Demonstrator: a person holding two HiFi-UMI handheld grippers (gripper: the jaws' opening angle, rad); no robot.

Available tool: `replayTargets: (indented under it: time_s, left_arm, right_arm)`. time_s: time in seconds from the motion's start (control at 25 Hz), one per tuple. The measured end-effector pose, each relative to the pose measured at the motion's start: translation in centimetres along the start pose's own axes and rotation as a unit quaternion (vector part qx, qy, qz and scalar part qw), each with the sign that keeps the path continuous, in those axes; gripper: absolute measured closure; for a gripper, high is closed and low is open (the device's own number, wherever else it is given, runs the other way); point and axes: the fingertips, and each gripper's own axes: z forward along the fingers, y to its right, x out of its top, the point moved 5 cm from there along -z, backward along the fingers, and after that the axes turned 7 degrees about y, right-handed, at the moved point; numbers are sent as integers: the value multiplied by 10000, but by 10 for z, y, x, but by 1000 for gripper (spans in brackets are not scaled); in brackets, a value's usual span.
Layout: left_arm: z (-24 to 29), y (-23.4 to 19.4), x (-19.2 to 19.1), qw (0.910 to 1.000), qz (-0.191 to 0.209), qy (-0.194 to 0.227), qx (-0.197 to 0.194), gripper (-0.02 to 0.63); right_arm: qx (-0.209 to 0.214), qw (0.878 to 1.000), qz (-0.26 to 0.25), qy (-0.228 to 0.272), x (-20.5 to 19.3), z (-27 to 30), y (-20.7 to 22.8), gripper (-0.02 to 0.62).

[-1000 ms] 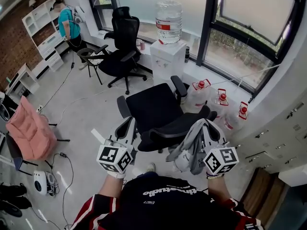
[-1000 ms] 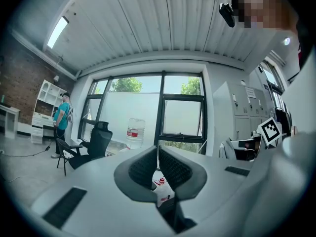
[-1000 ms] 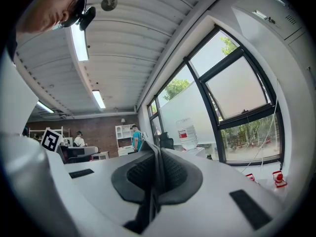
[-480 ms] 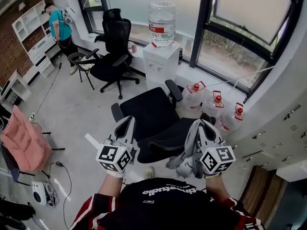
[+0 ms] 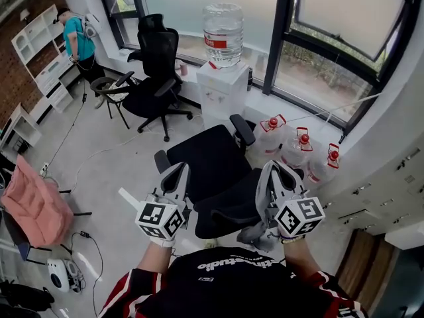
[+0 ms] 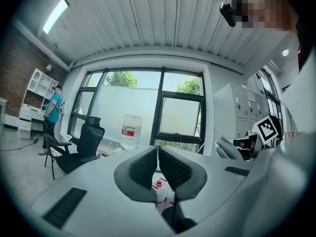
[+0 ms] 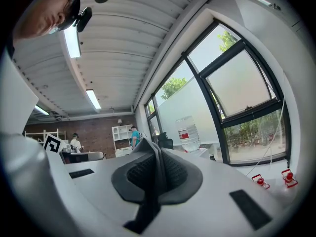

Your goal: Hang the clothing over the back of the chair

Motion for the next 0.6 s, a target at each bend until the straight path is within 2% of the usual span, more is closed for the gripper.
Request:
replayTargets:
  time_s: [0.6]
  left_arm:
    - [40,-42,5,10000,-70,46,6,575]
  right_arm:
    - [582,9983,-55,50,7,85,-29,578]
